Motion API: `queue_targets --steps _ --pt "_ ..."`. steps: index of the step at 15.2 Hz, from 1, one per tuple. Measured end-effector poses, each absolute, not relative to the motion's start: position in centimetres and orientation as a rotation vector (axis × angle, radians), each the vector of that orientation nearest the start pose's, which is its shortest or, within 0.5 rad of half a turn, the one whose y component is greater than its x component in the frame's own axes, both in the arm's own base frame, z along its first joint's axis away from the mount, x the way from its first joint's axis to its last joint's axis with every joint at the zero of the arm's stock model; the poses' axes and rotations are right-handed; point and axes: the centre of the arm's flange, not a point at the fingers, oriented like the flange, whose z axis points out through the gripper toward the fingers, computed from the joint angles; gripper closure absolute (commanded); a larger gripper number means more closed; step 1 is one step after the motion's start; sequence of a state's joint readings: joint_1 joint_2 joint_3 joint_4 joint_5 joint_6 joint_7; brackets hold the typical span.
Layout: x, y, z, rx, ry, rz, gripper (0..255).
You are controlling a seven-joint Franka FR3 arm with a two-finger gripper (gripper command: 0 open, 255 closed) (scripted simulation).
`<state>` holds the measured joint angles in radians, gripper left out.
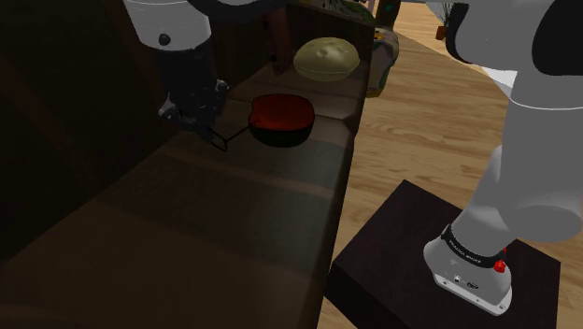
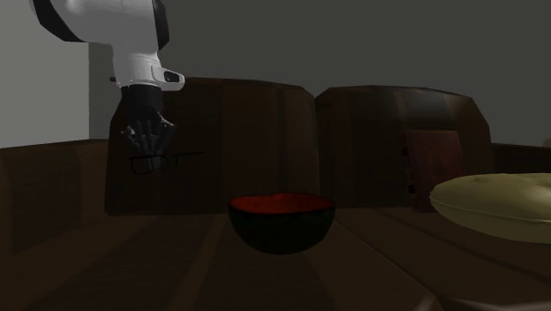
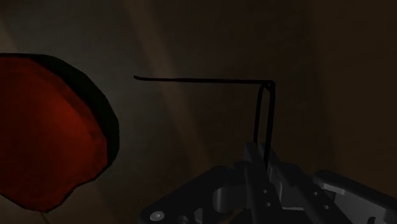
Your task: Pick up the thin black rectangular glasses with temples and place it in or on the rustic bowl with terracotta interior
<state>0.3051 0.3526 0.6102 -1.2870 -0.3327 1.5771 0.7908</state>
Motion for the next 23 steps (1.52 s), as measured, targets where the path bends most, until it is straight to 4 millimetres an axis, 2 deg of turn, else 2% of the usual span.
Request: queue_targets --steps 1,4,18,19,21,23 --pt "47.3 44.4 58.1 -3.225 -0.158 -0.158 255" --pt "47.9 41.7 58.2 -3.225 -0.157 -0.157 255" --pt "51.5 23.8 57.7 -3.226 -0.155 -0.156 255" --pt "51.7 21.9 57.7 -3.227 -0.153 -0.156 255" --pt "51.9 20.5 57.1 -3.226 -0.155 -0.157 255" --pt "51.9 20.2 56.0 -3.226 -0.156 -0.156 255"
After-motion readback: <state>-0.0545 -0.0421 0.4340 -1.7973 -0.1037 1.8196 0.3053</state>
